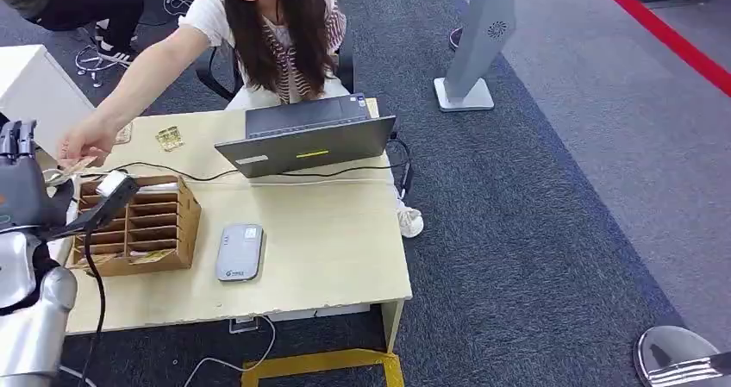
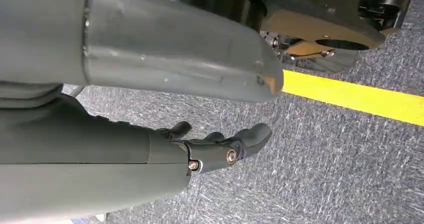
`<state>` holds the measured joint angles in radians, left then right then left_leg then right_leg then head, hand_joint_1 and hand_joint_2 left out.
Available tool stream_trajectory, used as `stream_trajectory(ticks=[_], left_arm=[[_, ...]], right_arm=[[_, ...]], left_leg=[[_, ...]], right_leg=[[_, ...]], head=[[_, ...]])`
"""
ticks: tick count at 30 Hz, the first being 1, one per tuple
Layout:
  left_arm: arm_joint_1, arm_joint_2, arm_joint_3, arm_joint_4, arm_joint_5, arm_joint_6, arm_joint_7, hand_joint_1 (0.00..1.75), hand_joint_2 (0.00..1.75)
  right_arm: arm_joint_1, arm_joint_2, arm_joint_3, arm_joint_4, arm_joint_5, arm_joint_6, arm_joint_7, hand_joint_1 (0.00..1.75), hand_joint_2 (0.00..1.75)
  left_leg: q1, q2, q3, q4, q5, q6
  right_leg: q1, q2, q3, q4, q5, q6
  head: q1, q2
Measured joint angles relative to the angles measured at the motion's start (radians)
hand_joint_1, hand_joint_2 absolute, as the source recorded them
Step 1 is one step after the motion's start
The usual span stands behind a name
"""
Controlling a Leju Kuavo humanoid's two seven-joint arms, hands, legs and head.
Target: Pass the card to the sensor for recognition and then transmit it.
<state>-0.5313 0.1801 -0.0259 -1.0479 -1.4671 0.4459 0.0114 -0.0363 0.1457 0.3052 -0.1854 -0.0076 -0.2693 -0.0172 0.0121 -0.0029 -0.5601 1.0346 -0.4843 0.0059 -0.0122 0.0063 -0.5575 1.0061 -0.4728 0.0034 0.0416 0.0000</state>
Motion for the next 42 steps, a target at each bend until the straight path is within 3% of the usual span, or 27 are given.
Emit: stream_trajectory(ticks=[17,23,31,42], left_arm=[[0.008,0.019,0.000,0.000,0.049,0.006,-0.035,1.75,1.75],[0.037,0.008,-0.003,-0.011,0.080,0.039,-0.074,1.75,1.75],[0.085,-0.071,-0.080,-0.084,0.065,0.046,-0.088,1.75,1.75],[0.090,-0.167,-0.208,-0.058,-0.025,-0.012,-0.024,1.75,1.75]], right_arm=[[0.000,0.000,0.000,0.000,0.008,0.000,-0.001,0.00,0.00],[0.000,0.000,0.000,0.000,0.011,-0.002,-0.001,0.00,0.00],[-0.003,0.004,0.000,0.000,0.018,-0.003,0.001,0.00,0.00],[-0.010,0.020,0.000,0.000,0.028,-0.015,0.026,0.00,0.00]], left_leg=[[0.000,0.000,-0.001,0.000,0.000,0.000],[0.000,0.000,-0.001,0.000,0.000,-0.001],[0.000,-0.001,-0.001,0.000,0.000,0.000],[0.000,0.000,-0.001,0.000,0.001,-0.001]], right_leg=[[0.000,0.000,0.000,0.000,0.000,0.000],[0.000,0.000,-0.001,0.000,0.000,0.000],[0.000,0.000,-0.001,0.000,0.001,0.001],[0.000,0.000,-0.002,0.000,0.002,0.001]], head=[[0.000,0.000],[0.000,0.000],[0.000,0.000],[0.000,0.000]])
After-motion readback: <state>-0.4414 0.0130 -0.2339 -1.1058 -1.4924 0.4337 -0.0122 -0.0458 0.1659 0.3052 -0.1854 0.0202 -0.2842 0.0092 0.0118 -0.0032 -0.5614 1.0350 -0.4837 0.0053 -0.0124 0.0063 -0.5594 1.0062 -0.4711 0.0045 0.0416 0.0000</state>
